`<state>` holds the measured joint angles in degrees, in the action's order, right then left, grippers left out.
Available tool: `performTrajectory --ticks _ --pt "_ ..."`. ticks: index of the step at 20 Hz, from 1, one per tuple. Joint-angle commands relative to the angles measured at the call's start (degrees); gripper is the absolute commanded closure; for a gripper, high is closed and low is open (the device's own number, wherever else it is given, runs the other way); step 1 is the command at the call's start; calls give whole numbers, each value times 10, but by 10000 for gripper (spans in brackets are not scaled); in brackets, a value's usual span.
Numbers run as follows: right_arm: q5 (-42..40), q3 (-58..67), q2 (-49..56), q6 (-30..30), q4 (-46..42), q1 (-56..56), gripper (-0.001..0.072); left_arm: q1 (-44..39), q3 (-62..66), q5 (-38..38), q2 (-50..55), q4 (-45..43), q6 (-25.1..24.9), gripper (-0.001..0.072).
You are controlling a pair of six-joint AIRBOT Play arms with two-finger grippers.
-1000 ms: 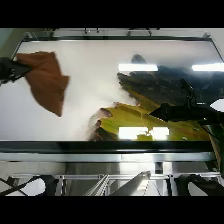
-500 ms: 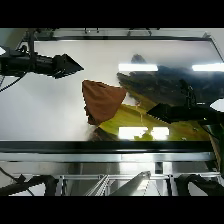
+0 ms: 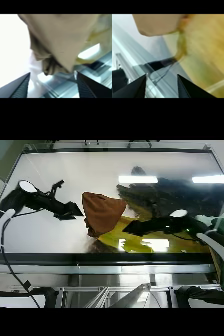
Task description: Fold the shirts.
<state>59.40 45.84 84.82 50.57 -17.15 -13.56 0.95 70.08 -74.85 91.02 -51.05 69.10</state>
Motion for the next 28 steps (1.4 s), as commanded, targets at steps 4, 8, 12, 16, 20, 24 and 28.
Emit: performTrajectory --ticks 4,8,12,16,20,24,28 --pt "-11 158 179 56 61 -112 295 -64 11 66 107 15 -36 119" --pt "-27 204 216 98 61 -113 296 -80 73 36 160 16 -36 321" --pt "-40 221 241 125 61 -110 465 -80 91 18 152 17 -36 366" --pt "-36 232 243 119 60 -99 688 -80 75 3 97 17 -43 367" --pt "-16 254 205 113 68 -78 689 -79 77 -3 5 27 -66 677" --pt "36 297 117 63 148 -59 689 -56 77 -2 -89 156 -108 677" --pt "58 362 -2 16 208 -43 689 -13 137 -34 -177 270 -130 677"
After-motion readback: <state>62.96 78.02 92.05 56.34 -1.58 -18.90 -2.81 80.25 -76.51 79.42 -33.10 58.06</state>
